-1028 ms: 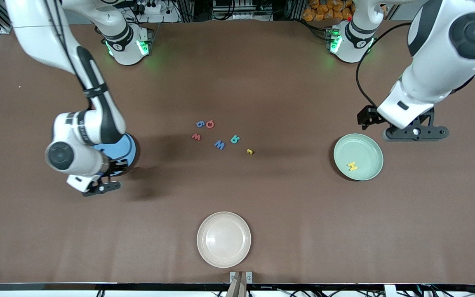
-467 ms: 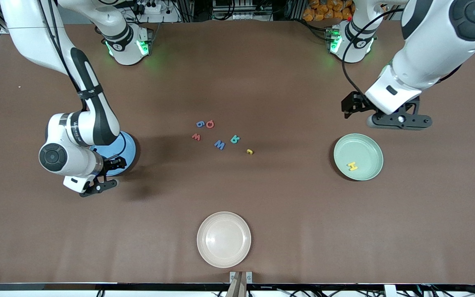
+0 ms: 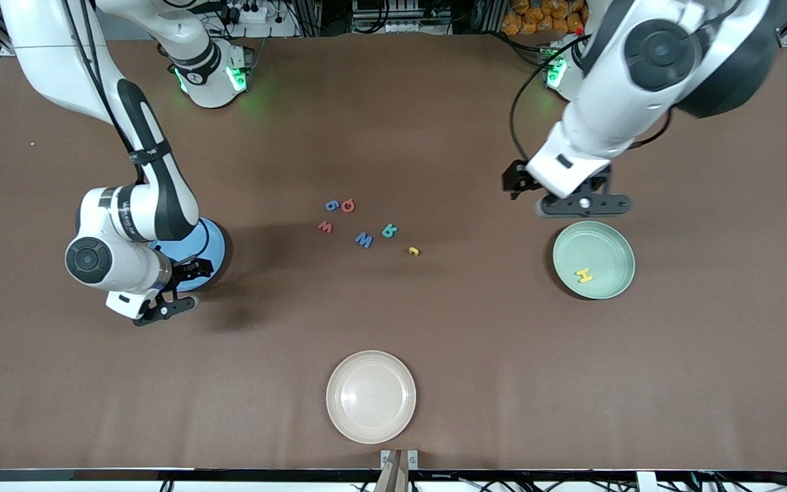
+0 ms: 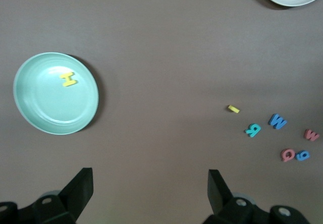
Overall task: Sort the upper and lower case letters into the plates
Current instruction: 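Place the blue E on the blue plate while the left gripper withdraws, then lower the left gripper to the blue M while the right gripper nears the w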
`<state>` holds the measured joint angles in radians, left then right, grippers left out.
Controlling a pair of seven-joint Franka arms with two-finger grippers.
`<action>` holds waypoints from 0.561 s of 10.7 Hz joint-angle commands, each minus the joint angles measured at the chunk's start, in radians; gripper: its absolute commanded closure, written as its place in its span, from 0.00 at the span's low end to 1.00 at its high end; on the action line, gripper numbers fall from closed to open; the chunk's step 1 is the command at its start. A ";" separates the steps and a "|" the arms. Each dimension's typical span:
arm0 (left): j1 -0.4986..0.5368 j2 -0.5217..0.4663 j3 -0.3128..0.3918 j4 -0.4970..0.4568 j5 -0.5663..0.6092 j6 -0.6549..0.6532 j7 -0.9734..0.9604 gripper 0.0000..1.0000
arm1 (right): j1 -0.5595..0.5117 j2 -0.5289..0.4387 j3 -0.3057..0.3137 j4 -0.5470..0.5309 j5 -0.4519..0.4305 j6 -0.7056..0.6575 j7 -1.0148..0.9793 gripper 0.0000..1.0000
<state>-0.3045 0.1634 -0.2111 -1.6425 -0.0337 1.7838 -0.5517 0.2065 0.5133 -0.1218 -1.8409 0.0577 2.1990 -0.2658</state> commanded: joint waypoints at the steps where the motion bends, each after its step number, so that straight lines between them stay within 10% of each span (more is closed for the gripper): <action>1: -0.088 0.065 0.038 0.032 -0.020 0.057 -0.156 0.00 | 0.028 -0.090 0.011 -0.165 0.068 0.150 0.057 0.00; 6: -0.267 0.249 0.105 0.165 -0.022 0.138 -0.589 0.00 | 0.212 -0.171 0.017 -0.273 0.079 0.206 0.547 0.00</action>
<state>-0.5414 0.3494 -0.1393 -1.5563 -0.0348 1.9177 -1.0631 0.3846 0.4147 -0.1062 -2.0355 0.1193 2.3850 0.1529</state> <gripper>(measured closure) 0.000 0.000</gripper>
